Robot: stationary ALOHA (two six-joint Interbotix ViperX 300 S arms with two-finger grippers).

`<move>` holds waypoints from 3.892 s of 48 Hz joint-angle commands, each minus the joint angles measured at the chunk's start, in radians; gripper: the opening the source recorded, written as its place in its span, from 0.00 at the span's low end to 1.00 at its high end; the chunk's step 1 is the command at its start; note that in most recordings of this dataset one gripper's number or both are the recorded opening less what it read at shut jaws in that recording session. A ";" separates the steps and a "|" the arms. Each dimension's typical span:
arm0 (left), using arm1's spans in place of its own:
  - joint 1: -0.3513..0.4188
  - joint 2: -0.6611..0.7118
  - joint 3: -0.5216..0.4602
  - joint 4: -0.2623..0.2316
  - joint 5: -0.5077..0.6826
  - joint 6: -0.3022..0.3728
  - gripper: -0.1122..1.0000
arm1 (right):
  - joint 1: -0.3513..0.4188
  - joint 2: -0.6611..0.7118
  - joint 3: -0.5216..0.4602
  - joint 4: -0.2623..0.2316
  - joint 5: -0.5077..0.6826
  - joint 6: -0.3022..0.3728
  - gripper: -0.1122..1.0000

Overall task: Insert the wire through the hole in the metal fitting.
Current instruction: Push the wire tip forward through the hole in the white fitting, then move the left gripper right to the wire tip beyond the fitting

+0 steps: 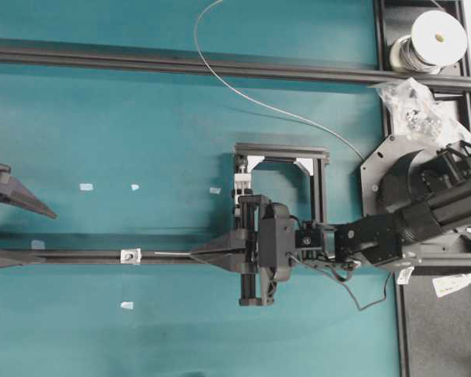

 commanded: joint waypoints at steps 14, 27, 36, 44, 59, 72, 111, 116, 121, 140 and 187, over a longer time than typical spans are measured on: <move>-0.003 -0.012 -0.015 0.003 -0.021 0.018 0.79 | 0.006 -0.009 -0.009 0.000 -0.012 -0.003 0.10; -0.005 -0.008 -0.018 0.003 -0.020 0.018 0.79 | 0.006 -0.009 -0.011 0.002 -0.015 -0.003 0.10; -0.005 -0.008 -0.021 0.002 -0.020 0.018 0.79 | 0.006 -0.009 -0.015 0.002 -0.021 -0.006 0.10; -0.005 -0.008 -0.021 0.002 -0.020 0.018 0.79 | 0.006 -0.009 -0.017 0.000 -0.025 -0.006 0.10; -0.005 -0.006 -0.021 0.003 -0.020 0.018 0.79 | 0.006 0.015 -0.031 0.000 -0.023 -0.006 0.10; -0.005 -0.008 -0.026 0.003 -0.020 0.018 0.79 | 0.005 0.025 -0.041 0.000 -0.037 -0.008 0.10; -0.003 -0.006 -0.034 0.003 -0.017 0.018 0.79 | -0.008 0.041 -0.063 -0.002 -0.040 -0.017 0.10; -0.003 -0.008 -0.034 0.003 -0.017 0.018 0.79 | -0.009 0.043 -0.063 -0.002 -0.040 -0.017 0.10; -0.005 -0.008 -0.035 0.003 -0.017 0.018 0.79 | -0.011 0.051 -0.069 -0.003 -0.040 -0.017 0.10; -0.003 -0.008 -0.034 0.003 -0.017 0.018 0.79 | -0.017 0.061 -0.083 -0.012 -0.040 -0.017 0.10; 0.009 0.021 -0.141 0.002 0.130 0.003 0.78 | -0.063 0.133 -0.178 -0.012 -0.035 -0.058 0.10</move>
